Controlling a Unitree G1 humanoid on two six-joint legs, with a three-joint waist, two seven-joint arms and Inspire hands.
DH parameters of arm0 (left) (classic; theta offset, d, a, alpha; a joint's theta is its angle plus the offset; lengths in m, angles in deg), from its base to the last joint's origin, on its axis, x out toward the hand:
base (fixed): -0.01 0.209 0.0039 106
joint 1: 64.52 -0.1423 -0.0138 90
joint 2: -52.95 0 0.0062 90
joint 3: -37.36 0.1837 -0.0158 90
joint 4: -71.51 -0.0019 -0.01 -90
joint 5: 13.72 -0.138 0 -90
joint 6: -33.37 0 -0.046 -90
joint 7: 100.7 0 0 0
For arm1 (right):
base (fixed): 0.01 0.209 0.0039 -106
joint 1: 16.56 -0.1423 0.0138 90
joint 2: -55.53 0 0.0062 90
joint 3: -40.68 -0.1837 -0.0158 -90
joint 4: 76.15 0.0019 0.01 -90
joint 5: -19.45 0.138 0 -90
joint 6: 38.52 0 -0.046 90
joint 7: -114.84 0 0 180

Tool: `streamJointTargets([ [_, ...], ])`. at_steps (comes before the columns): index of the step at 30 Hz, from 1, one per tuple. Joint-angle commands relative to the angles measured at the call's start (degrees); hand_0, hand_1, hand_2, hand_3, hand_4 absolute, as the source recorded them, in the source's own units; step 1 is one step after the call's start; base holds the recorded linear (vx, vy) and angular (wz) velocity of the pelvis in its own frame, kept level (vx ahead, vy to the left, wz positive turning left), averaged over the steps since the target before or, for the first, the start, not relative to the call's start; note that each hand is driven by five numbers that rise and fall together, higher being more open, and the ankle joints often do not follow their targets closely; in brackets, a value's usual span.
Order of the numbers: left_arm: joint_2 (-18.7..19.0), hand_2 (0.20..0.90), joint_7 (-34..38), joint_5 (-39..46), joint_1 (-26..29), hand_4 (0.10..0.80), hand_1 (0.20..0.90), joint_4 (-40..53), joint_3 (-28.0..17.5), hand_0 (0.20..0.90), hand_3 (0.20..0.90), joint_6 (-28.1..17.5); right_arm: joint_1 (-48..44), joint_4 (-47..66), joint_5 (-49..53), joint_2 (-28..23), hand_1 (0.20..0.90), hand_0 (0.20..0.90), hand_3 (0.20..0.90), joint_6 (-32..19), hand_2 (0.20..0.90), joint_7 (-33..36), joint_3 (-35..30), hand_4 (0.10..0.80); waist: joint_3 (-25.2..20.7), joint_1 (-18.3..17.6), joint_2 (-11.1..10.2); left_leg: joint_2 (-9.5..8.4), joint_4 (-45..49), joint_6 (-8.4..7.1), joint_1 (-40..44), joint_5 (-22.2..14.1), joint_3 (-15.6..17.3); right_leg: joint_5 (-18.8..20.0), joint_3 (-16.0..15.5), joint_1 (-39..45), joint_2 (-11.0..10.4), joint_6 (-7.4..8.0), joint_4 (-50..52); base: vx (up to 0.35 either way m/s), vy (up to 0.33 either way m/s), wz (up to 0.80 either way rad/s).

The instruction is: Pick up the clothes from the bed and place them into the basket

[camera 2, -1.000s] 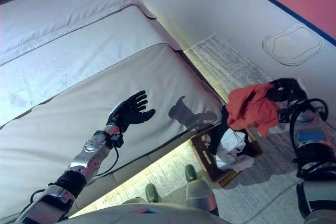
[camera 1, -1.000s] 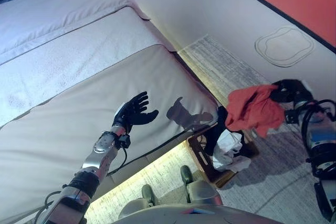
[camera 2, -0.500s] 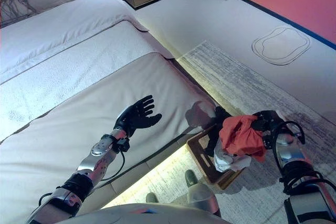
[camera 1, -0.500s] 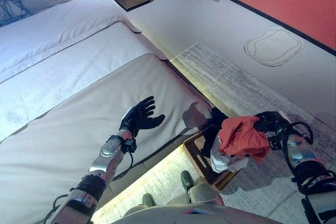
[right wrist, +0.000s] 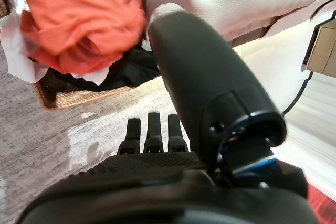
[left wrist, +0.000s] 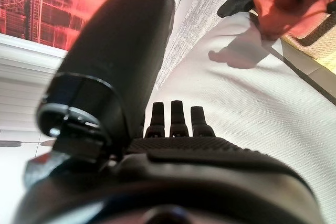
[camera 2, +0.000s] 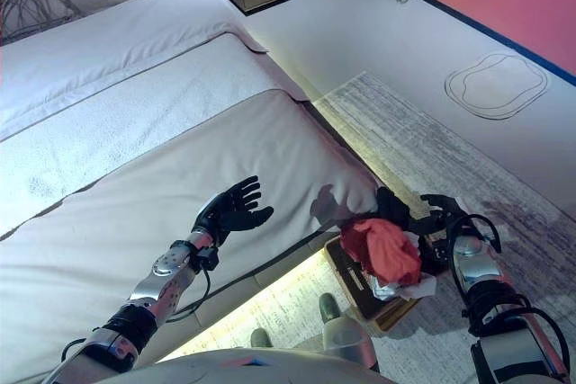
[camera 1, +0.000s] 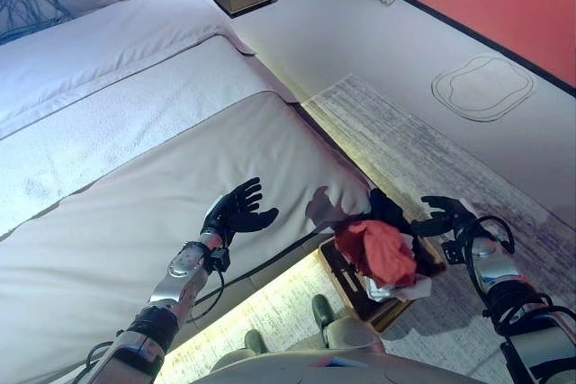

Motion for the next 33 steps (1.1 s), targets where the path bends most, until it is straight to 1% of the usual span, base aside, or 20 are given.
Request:
streamJointTargets([
  [1, 1.1, 0.900, -1.5, -1.1, 3.2, 0.800, 0.900, 1.3, 0.3, 0.900, 0.900, -5.4, -2.8, -1.9, -2.3, -1.7, 0.900, 0.900, 0.900, -4.5, 0.900, 3.0, -0.8, 0.800, -4.0, 1.3, -1.4, 2.13, 2.5, 0.48, -1.3, -6.9, -1.3, -3.4, -1.1, -2.6, -2.9, 3.61, 5.0, 0.003, -0.005, 0.04],
  [5, 0.9, 0.900, -0.4, -1.2, 3.8, 0.800, 0.900, 1.9, 0.5, 0.900, 0.900, -4.8, -2.7, -2.3, -3.2, -1.6, 0.900, 0.900, 0.900, -4.3, 0.900, 3.2, -0.5, 0.800, -4.1, 1.6, -1.6, 2.26, 2.2, 0.38, -1.2, -6.8, -1.9, -3.5, -1.2, -2.4, -3.0, 3.63, 4.9, 0.000, 0.000, 0.00],
  [8, 1.0, 0.900, -0.3, -1.0, 3.6, 0.800, 0.900, 1.9, 0.2, 0.900, 0.900, -4.7, -2.4, -0.5, -4.1, -2.0, 0.900, 0.900, 0.900, -5.1, 0.900, 5.6, -0.3, 0.800, -4.2, 1.8, -1.6, 2.27, 1.9, 0.34, -1.0, -6.6, -2.4, -3.5, -1.5, -1.9, -3.0, 3.59, 4.7, 0.006, -0.003, 0.01],
  [9, 1.0, 0.900, -0.1, -0.8, 3.3, 0.800, 0.900, 2.0, 0.0, 0.900, 0.900, -4.7, -2.6, 2.0, -4.2, -2.2, 0.900, 0.900, 0.900, -5.3, 0.900, 8.1, -0.2, 0.800, -4.2, 1.9, -1.6, 2.26, 1.7, 0.27, -0.8, -6.4, -2.8, -3.6, -1.6, -1.7, -3.0, 3.53, 4.7, 0.016, -0.008, 0.04],
  [10, 1.0, 0.900, -0.1, -0.8, 3.3, 0.800, 0.900, 2.0, -0.1, 0.900, 0.900, -4.7, -2.6, 2.4, -4.3, -2.2, 0.900, 0.900, 0.900, -5.2, 0.900, 8.3, -0.2, 0.800, -4.2, 1.9, -1.6, 2.26, 1.6, 0.27, -0.8, -6.4, -2.9, -3.6, -1.7, -1.6, -3.0, 3.52, 4.7, 0.000, 0.000, 0.00],
  [11, 1.0, 0.900, 0.1, -0.5, 2.9, 0.800, 0.900, 2.1, -0.2, 0.900, 0.900, -4.9, -2.9, 5.7, -5.0, -2.3, 0.900, 0.900, 0.900, -6.0, 0.900, 11.6, -0.2, 0.800, -4.2, 2.0, -1.5, 2.24, 1.4, 0.20, -0.6, -6.2, -3.3, -3.7, -1.8, -1.4, -3.0, 3.43, 4.8, 0.032, -0.002, 0.03],
  [12, 0.7, 0.900, 0.6, -0.2, 2.1, 0.800, 0.900, 2.1, -0.3, 0.900, 0.900, -5.4, -2.9, 11.9, -6.6, -1.8, 0.900, 0.900, 0.900, -5.5, 0.900, 15.0, -0.4, 0.800, -4.3, 2.1, -1.2, 2.10, 0.9, 0.18, -0.7, -5.9, -4.2, -3.9, -1.8, -1.1, -2.9, 3.33, 4.9, 0.038, 0.000, 0.06],
  [15, -0.2, 0.900, 0.9, -0.3, 1.1, 0.800, 0.900, 2.2, -0.6, 0.900, 0.900, -5.8, -2.0, 18.3, -8.9, -0.2, 0.900, 0.900, 0.900, -6.6, 0.900, 18.4, -1.0, 0.800, -4.4, 2.4, -0.8, 1.79, 0.6, 0.13, -1.1, -5.6, -5.6, -4.2, -2.0, -0.8, -2.7, 3.21, 4.9, 0.034, 0.016, 0.12],
  [16, -1.1, 0.900, 1.2, 0.1, 0.0, 0.800, 0.900, 2.2, -1.0, 0.900, 0.900, -6.1, -0.9, 21.7, -11.5, 1.1, 0.900, 0.900, 0.900, -8.9, 0.900, 20.7, -1.2, 0.800, -4.5, 2.7, -0.5, 1.52, 0.4, 0.11, -1.3, -5.5, -6.7, -4.5, -2.3, -0.5, -2.7, 3.10, 4.8, 0.059, 0.038, 0.20],
  [17, -1.9, 0.900, 1.2, 0.1, -1.0, 0.800, 0.900, 2.2, -1.4, 0.900, 0.900, -6.3, 0.3, 24.0, -13.9, 2.2, 0.900, 0.900, 0.900, -10.2, 0.900, 22.5, -1.0, 0.800, -4.7, 3.1, -0.4, 1.33, 0.3, 0.12, -1.5, -5.4, -7.3, -4.6, -2.6, -0.3, -2.8, 3.01, 4.5, 0.066, 0.042, 0.24],
  [18, -2.3, 0.900, 1.5, 0.3, -1.7, 0.800, 0.900, 2.3, -1.6, 0.900, 0.900, -6.3, 1.1, 25.0, -16.4, 2.9, 0.900, 0.900, 0.900, -12.3, 0.900, 23.5, -0.8, 0.800, -4.8, 3.3, -0.3, 1.18, 0.3, 0.11, -1.6, -5.4, -7.8, -4.7, -2.9, -0.1, -2.8, 2.97, 4.3, 0.056, 0.029, 0.21],
  [20, -3.4, 0.900, 1.4, -0.4, -3.6, 0.800, 0.900, 2.4, -2.0, 0.900, 0.900, -6.5, 3.1, 28.1, -19.7, 4.4, 0.900, 0.900, 0.900, -13.5, 0.900, 25.9, 0.6, 0.800, -5.0, 4.2, -0.2, 0.90, 0.3, 0.15, -1.8, -5.4, -8.7, -4.9, -3.9, 0.5, -3.1, 2.91, 3.8, 0.056, 0.017, 0.21],
  [23, -4.1, 0.900, 2.0, -2.8, -5.5, 0.800, 0.900, 2.7, -1.7, 0.900, 0.900, -7.0, 5.0, 30.1, -22.8, 5.5, 0.900, 0.900, 0.900, -14.9, 0.900, 27.9, 2.9, 0.800, -5.5, 5.4, -0.3, 0.75, 0.3, 0.03, -2.3, -5.4, -9.6, -5.0, -5.5, 1.2, -3.6, 2.95, 2.9, 0.046, 0.003, 0.23],
  [26, -4.0, 0.900, 2.4, -3.6, -5.9, 0.800, 0.900, 3.0, -1.5, 0.900, 0.900, -6.7, 5.9, 30.7, -24.1, 5.6, 0.900, 0.900, 0.900, -15.2, 0.900, 28.1, 4.3, 0.800, -5.8, 6.0, -0.4, 0.70, 0.3, -0.01, -2.7, -5.3, -10.2, -5.3, -6.5, 1.5, -3.7, 2.95, 2.5, 0.034, -0.004, 0.32],
  [30, -3.6, 0.900, 1.9, -3.0, -6.3, 0.800, 0.900, 2.8, -2.0, 0.900, 0.900, -5.5, 7.8, 30.6, -22.4, 6.2, 0.900, 0.900, 0.900, -15.2, 0.900, 27.2, 5.5, 0.800, -6.3, 6.6, -0.6, 0.73, 0.3, -0.01, -3.4, -5.0, -11.2, -5.9, -8.2, 2.1, -3.9, 2.84, 2.3, 0.044, -0.013, 0.28],
  [33, -3.3, 0.900, 0.8, -2.6, -7.1, 0.800, 0.900, 3.0, -3.1, 0.900, 0.900, -4.5, 9.7, 29.9, -21.0, 7.7, 0.900, 0.900, 0.900, -14.4, 0.900, 27.4, 6.1, 0.800, -6.5, 7.3, -0.8, 0.72, 0.3, 0.05, -3.7, -4.7, -11.9, -6.2, -9.5, 2.5, -4.1, 2.75, 2.2, 0.036, -0.025, 0.24],
])
